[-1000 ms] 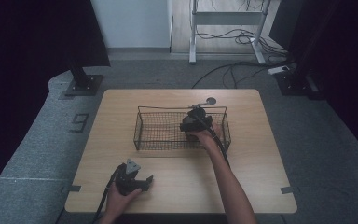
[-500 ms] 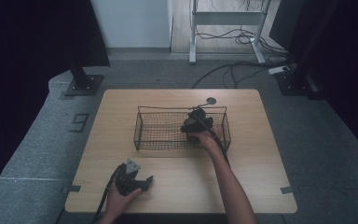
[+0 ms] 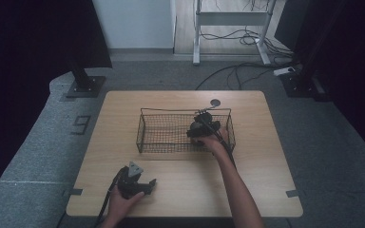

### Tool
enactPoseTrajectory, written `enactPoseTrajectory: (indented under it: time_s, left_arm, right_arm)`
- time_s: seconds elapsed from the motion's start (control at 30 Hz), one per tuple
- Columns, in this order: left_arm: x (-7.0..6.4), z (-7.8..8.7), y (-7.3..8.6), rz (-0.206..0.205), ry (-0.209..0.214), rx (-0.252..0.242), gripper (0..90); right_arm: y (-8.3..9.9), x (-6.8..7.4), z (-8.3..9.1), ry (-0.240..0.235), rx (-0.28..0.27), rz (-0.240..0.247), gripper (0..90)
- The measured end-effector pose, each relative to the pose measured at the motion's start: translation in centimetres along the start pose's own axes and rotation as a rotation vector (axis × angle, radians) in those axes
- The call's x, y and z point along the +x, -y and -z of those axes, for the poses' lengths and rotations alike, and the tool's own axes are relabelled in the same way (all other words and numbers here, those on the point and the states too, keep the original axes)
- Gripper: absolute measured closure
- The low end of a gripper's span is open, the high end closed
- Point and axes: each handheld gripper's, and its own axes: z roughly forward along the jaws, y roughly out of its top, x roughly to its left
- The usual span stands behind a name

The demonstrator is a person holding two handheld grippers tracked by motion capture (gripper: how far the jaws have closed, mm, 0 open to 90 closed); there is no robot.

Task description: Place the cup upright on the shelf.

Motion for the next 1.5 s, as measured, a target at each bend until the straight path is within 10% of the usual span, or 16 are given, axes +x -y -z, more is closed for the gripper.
enactPoseTrajectory:
  time_s: [0.7, 1.5]
  left_arm:
    - [0.0, 0.0, 0.0, -0.001, -0.001, 0.002, 13.8]
    - [0.0, 0.0, 0.0, 0.000, 0.000, 0.002, 13.8]
  right_arm:
    - [1.1, -0.2, 6.0, -0.036, -0.276, -0.029, 12.7]
    - [11.9, -1.5, 10.1, -0.121, -0.385, 0.007, 17.1]
